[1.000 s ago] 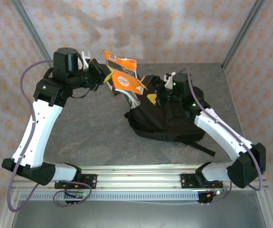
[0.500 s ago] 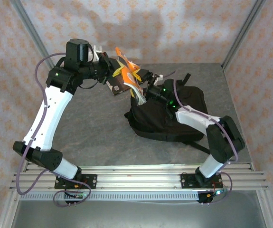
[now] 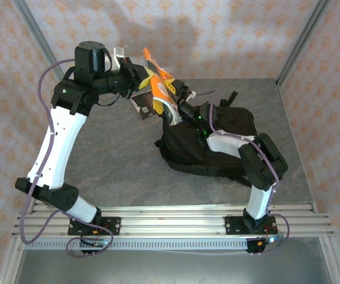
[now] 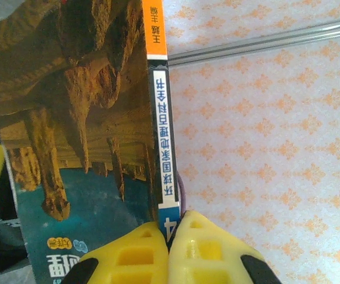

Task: Pack the student bag
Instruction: Pass the book.

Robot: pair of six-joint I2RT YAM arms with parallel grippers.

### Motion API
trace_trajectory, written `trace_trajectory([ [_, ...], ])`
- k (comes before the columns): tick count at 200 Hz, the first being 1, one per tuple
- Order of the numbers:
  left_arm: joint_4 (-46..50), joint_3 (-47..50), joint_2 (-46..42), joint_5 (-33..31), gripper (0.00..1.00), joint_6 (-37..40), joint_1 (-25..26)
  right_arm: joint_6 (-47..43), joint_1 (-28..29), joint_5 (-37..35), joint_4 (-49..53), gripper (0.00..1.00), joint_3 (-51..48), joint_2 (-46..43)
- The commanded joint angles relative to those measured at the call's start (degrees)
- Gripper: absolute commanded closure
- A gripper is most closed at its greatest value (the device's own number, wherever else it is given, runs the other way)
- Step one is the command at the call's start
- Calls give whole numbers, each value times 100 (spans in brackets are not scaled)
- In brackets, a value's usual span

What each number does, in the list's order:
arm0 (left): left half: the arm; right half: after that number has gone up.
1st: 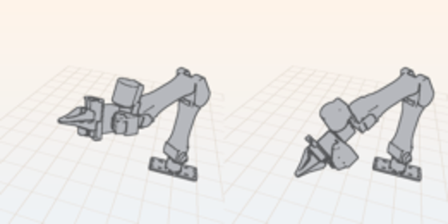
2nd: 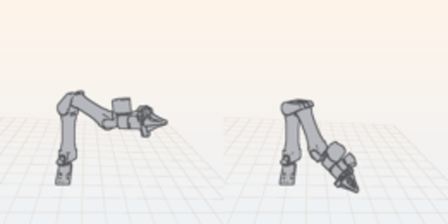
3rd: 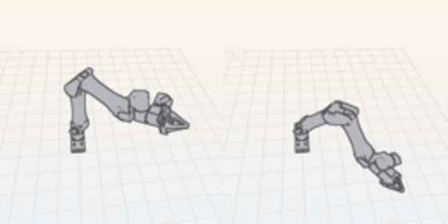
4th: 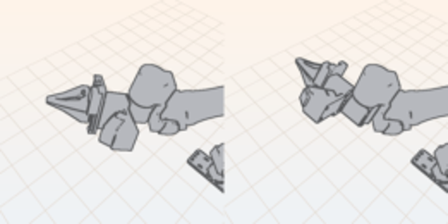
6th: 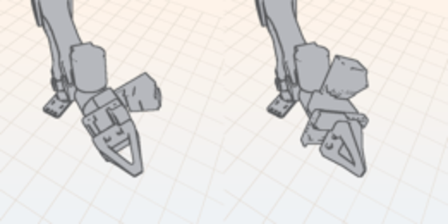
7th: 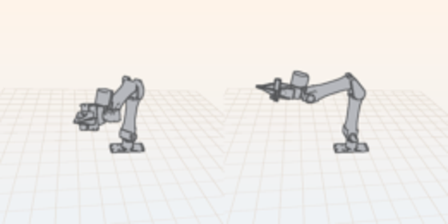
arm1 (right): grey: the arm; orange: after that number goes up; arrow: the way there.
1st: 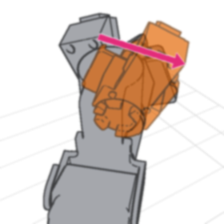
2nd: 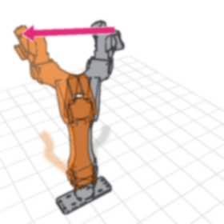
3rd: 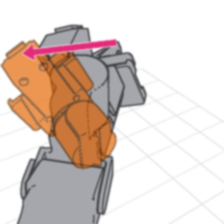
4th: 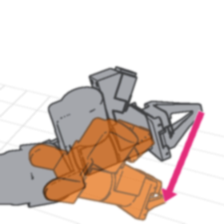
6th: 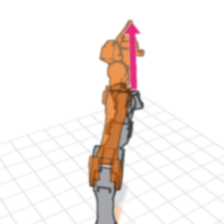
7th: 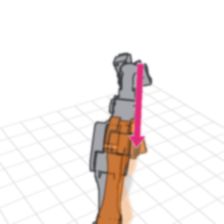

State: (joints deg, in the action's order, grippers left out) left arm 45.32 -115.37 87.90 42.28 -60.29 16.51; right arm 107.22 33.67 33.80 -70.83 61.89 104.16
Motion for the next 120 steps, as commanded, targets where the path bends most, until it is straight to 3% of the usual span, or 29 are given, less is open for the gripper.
trace_trajectory([
  [1, 75, -141, -77, 207, 100, 292, 58, 396, -90, -79, -957, 17, 153, -64],
  [54, 315, 229, -287, 198, 100, 504, 46, -12, -600, 460, -282, 30, -220, -798],
  [120, 310, 851, -551, 416, 100, 681, 46, -750, -734, 1370, 862, 47, -148, -1550],
])
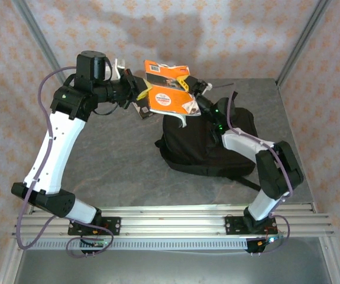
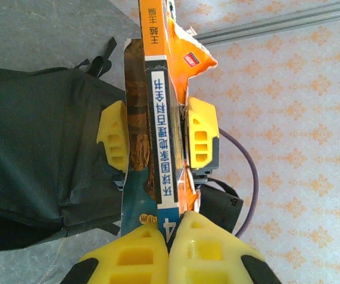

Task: Pack the student bag
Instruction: Pass the book.

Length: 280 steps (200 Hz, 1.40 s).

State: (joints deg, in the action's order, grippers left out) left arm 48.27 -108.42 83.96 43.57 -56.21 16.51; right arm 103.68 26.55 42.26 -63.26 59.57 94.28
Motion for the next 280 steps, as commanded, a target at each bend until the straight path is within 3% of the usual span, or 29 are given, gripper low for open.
trace_trajectory([
  [1, 15, 164, -159, 290, 100, 279, 45, -411, -24, 535, 123, 48, 82, -570],
  [26, 105, 253, -205, 344, 100, 410, 46, -701, -66, 863, 497, 61, 79, -764],
  [50, 340, 184, -205, 345, 100, 656, 45, -1376, -109, 1228, 1382, 61, 134, -1054],
  [72, 558, 123, -209, 295, 100, 852, 44, -1746, -223, 1389, 1844, 50, 96, -1335],
  [117, 624, 194, -273, 292, 100, 951, 45, -1767, -352, 1467, 1843, 27, 11, -1709],
  [147, 649, 189, -302, 305, 100, 997, 45, -1981, -361, 1509, 2171, 25, 46, -1890],
  [179, 683, 191, -319, 379, 100, 1109, 45, -2440, -369, 1658, 2803, 42, 90, -2041],
  [218, 478, 362, -380, 690, 100, 1155, 45, -2735, -369, 1692, 3189, 79, 99, -2151],
  [235, 527, 393, -396, 644, 100, 1166, 49, -2885, -369, 1354, 3321, 94, 53, -2278],
  [258, 239, 553, -551, 306, 54, 711, 45, -3039, -363, 503, 3753, 100, -9, -2541],
  [267, 35, 662, -665, 52, 42, 431, 43, -3124, -336, 16, 4025, 100, -15, -2622],
  [280, -349, 895, -880, -347, 33, -52, 47, -3341, -173, -778, 4446, 100, 32, -2881],
])
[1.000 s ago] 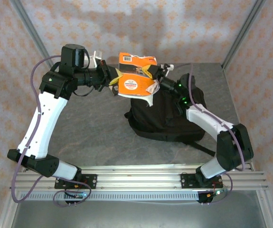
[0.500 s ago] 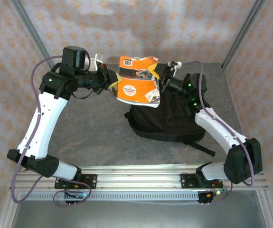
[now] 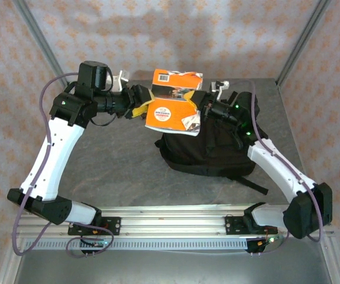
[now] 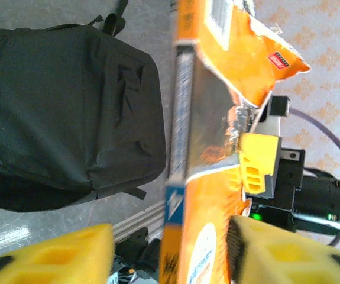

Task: Pack the student bag
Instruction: Pass the book.

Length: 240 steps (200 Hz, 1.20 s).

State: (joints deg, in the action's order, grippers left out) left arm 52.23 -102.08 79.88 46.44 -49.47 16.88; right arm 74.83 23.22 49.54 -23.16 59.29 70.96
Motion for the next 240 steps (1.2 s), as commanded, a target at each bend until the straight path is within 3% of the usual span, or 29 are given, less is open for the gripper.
trace_trajectory([
  [1, -782, 282, -485, -661, 33, -763, 9, -467, 175, -1582, 484, 100, 72, -557],
  [22, -1641, 871, -881, -1228, 26, -1591, 30, -878, 633, -3262, 1375, 100, 335, -790],
  [43, -2399, 1426, -1212, -1788, 20, -2107, 190, -302, 930, -4273, 1078, 100, 237, -746],
  [106, -2715, 1816, -1127, -2640, 18, -2133, 1113, 313, 1253, -4911, 903, 100, 745, -171],
  [159, -2788, 1697, -769, -3006, 20, -2031, 1396, 712, 1294, -4863, 823, 100, 898, -4],
  [201, -3407, 1623, -418, -3085, 30, -2093, 1497, 870, 1343, -4954, 874, 100, 829, -73],
  [240, -3630, 1443, -101, -3116, 60, -1863, 1703, 972, 1343, -4954, 865, 100, 752, -99],
])
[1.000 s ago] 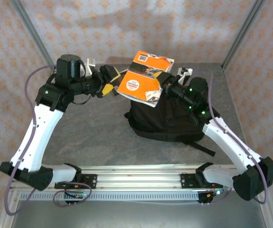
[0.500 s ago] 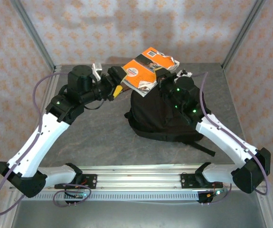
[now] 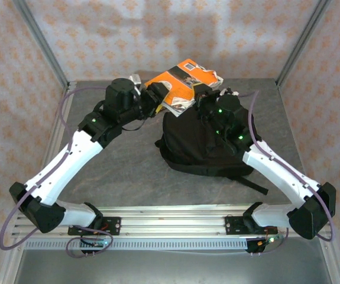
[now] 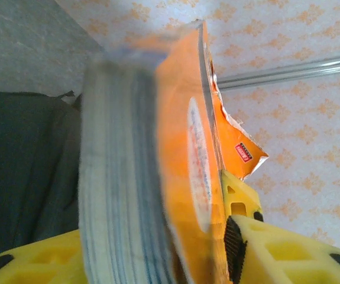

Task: Pack the student bag
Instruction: Pass the book.

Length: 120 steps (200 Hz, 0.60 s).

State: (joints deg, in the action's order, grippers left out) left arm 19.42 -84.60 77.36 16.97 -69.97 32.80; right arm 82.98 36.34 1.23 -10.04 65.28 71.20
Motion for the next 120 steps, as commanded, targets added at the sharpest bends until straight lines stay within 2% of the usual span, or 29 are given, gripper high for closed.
trace_trajectory([
  [1, -341, -318, 158, -165, 61, 195, 112, 157, 31, -128, -442, 100, 153, -123],
  [35, -293, -443, 230, -236, 89, 284, 142, 15, 31, -132, -438, 100, 22, -208],
  [48, -361, -426, 173, -297, 95, 274, 141, -123, 29, -179, -432, 84, -64, -265],
  [62, -382, -434, 117, -292, 100, 241, 141, -335, 10, -177, -421, 61, -123, -309],
  [75, -405, -417, 82, -240, 100, 159, 146, -428, -32, -75, -522, 50, -160, -284],
  [84, -479, -371, 69, -150, 100, 74, 140, -388, -79, 77, -623, 47, -163, -204],
  [94, -609, -281, 53, -66, 100, -54, 142, -287, -116, 269, -871, 48, -178, -77],
  [102, -697, -227, 35, -21, 100, -118, 142, -204, -133, 438, -1113, 55, -175, 44],
  [110, -704, -220, 18, -9, 100, -102, 143, -140, -144, 577, -1261, 67, -157, 144],
  [120, -571, -262, -25, -63, 100, -17, 142, -123, -144, 635, -1281, 86, -130, 200],
])
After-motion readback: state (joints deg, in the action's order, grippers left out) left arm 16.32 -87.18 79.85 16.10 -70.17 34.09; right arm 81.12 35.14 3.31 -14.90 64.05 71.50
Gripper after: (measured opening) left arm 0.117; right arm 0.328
